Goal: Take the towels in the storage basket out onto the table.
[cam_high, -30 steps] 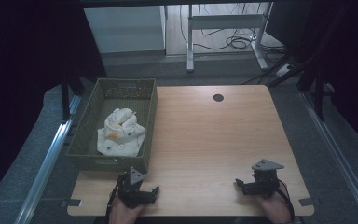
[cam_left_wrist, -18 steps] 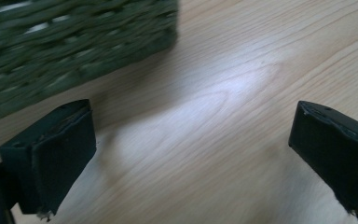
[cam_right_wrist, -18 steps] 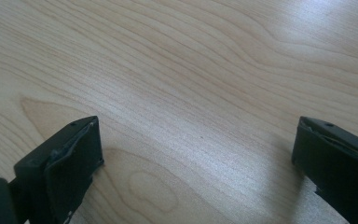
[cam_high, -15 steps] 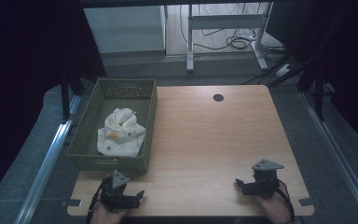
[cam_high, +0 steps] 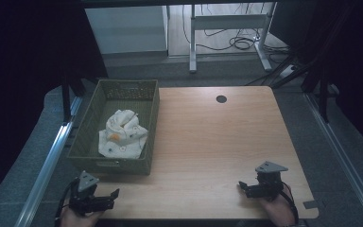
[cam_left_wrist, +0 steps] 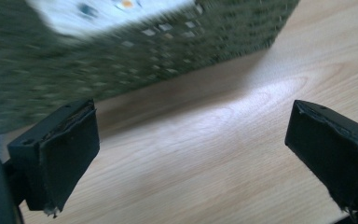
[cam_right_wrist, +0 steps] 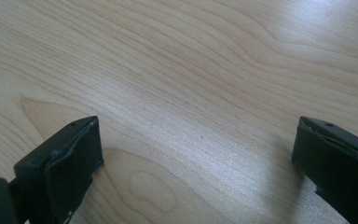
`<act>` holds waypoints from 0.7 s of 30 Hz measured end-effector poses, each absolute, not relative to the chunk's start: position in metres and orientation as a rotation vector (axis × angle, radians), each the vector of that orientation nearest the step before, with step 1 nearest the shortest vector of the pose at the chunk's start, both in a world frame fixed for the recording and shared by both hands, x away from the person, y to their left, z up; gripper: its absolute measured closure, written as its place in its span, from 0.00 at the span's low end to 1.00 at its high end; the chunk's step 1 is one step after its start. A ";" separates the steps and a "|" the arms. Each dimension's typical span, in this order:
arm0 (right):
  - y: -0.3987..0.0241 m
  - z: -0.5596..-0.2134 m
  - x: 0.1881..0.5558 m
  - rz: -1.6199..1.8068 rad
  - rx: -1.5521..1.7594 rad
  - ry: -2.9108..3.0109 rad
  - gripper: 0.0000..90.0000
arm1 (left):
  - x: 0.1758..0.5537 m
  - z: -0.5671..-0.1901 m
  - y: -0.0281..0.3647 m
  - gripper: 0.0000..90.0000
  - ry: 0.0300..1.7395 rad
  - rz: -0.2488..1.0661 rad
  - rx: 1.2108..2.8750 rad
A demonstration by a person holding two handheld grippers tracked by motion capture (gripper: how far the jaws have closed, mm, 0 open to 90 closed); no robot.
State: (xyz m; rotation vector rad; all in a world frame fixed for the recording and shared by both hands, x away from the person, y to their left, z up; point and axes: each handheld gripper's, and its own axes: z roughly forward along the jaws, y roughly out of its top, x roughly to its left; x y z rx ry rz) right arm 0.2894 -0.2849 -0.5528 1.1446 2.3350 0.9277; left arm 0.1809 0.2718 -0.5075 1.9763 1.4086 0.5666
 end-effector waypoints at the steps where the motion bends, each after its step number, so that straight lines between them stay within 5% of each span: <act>1: -0.285 -0.553 0.289 0.928 1.145 2.335 0.02 | 0.180 -0.504 0.274 0.04 1.408 0.572 1.974; 21: -0.285 -0.553 0.290 0.927 1.140 2.335 0.02 | 0.225 -0.449 0.290 0.05 1.391 0.575 1.947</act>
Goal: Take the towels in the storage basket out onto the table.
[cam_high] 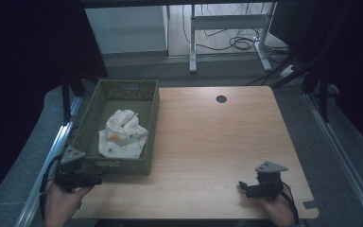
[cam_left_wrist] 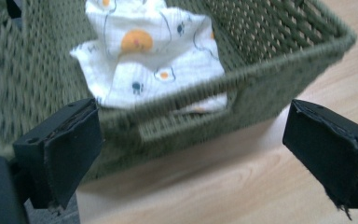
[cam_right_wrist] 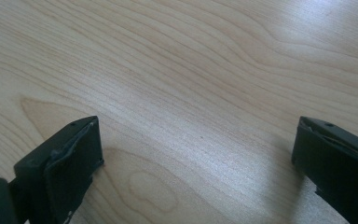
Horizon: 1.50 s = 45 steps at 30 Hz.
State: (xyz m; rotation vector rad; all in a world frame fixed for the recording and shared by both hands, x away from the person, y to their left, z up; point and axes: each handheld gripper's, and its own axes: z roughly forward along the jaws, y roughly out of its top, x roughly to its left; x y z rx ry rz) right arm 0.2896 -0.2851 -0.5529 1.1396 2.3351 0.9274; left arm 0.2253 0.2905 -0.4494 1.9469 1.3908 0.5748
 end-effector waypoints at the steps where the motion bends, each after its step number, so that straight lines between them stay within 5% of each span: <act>1: -0.285 -0.553 0.290 0.927 1.140 2.335 0.02 | 0.229 -0.448 0.290 0.05 1.389 0.575 1.948; 20: -0.285 -0.553 0.290 0.929 1.140 2.334 0.02 | 0.315 -0.435 0.279 0.06 1.389 0.537 2.018; 45: -0.285 -0.553 0.290 0.930 1.140 2.335 0.02 | 0.404 -0.465 0.280 0.08 1.485 0.521 2.177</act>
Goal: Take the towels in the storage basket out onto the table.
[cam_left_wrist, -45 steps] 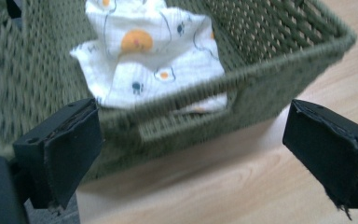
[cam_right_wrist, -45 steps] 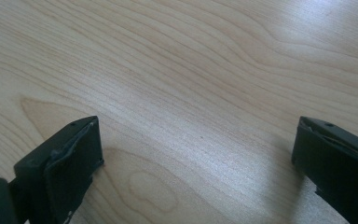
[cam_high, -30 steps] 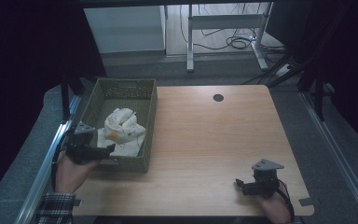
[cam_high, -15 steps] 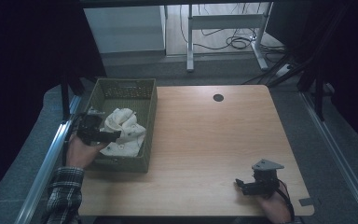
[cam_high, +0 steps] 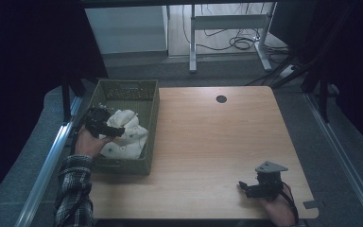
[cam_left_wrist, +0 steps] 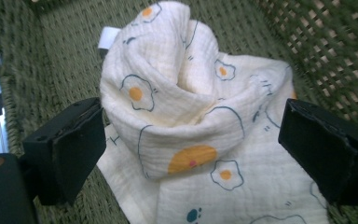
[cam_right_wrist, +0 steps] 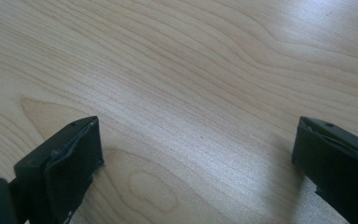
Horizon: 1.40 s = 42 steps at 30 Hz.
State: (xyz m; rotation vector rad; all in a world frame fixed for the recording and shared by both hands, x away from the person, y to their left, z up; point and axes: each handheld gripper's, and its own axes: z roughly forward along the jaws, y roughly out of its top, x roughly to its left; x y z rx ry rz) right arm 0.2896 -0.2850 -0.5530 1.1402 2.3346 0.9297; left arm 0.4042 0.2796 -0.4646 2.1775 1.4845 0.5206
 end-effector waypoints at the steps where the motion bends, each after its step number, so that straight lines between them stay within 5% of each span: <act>1: -0.285 -0.553 0.290 0.930 1.140 2.335 0.02 | 0.404 -0.465 0.280 0.09 1.485 0.521 2.177; 15: -0.285 -0.553 0.290 0.930 1.141 2.334 0.02 | 0.434 -0.489 0.270 0.14 1.606 0.422 2.269; 16: -0.285 -0.553 0.290 0.930 1.141 2.334 0.02 | 0.435 -0.491 0.270 0.28 1.617 0.413 2.270; 18: -0.285 -0.553 0.290 0.930 1.141 2.334 0.02 | 0.436 -0.493 0.271 0.34 1.626 0.382 2.275; 21: -0.285 -0.553 0.290 0.930 1.141 2.334 0.02 | 0.436 -0.493 0.271 0.63 1.632 0.368 2.282; 22: -0.285 -0.553 0.290 0.930 1.140 2.334 0.02 | 0.436 -0.492 0.271 0.84 1.632 0.383 2.283; 23: -0.285 -0.553 0.290 0.930 1.140 2.334 0.02 | 0.436 -0.491 0.272 0.87 1.633 0.388 2.278; 42: -0.285 -0.553 0.290 0.929 1.141 2.335 0.02 | 0.408 -0.432 0.288 0.90 1.530 0.438 2.119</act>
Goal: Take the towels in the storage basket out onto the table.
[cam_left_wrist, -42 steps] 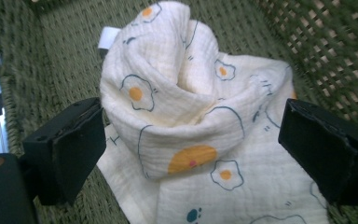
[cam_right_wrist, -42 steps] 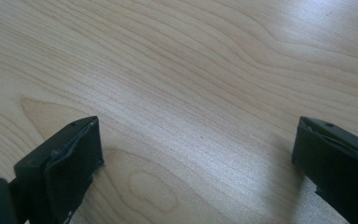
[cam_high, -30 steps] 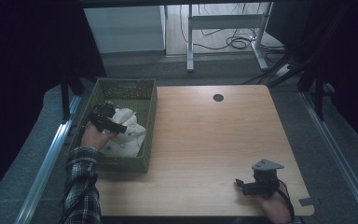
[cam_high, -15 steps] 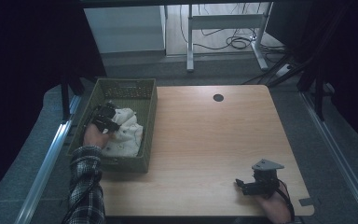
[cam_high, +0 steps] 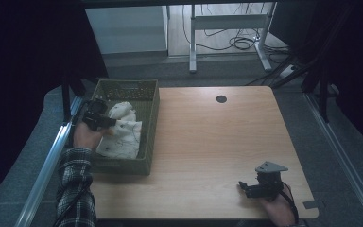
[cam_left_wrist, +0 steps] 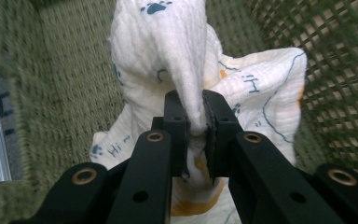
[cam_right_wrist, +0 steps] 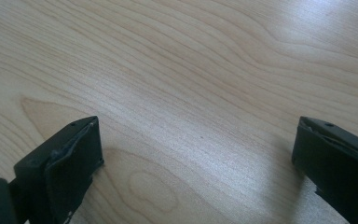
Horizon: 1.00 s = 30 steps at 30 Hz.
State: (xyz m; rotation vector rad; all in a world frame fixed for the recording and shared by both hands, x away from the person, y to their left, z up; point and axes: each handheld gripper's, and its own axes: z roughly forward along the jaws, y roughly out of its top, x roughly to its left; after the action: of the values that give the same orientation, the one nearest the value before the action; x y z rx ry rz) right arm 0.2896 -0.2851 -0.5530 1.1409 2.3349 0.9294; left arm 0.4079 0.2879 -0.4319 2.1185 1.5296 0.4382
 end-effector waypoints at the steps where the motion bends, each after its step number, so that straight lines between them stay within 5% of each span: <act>1: -0.285 -0.553 0.290 0.930 1.141 2.335 0.02 | 0.406 -0.427 0.288 0.90 1.522 0.444 2.114; 30: -0.285 -0.553 0.290 0.930 1.140 2.334 0.02 | 0.360 -0.347 0.286 0.90 1.214 0.707 1.647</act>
State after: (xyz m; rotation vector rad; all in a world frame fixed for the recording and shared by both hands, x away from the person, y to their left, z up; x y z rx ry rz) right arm 0.2896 -0.2850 -0.5531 1.1404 2.3342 0.9302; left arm 0.3597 0.2860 -0.3469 1.6470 1.2135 0.7065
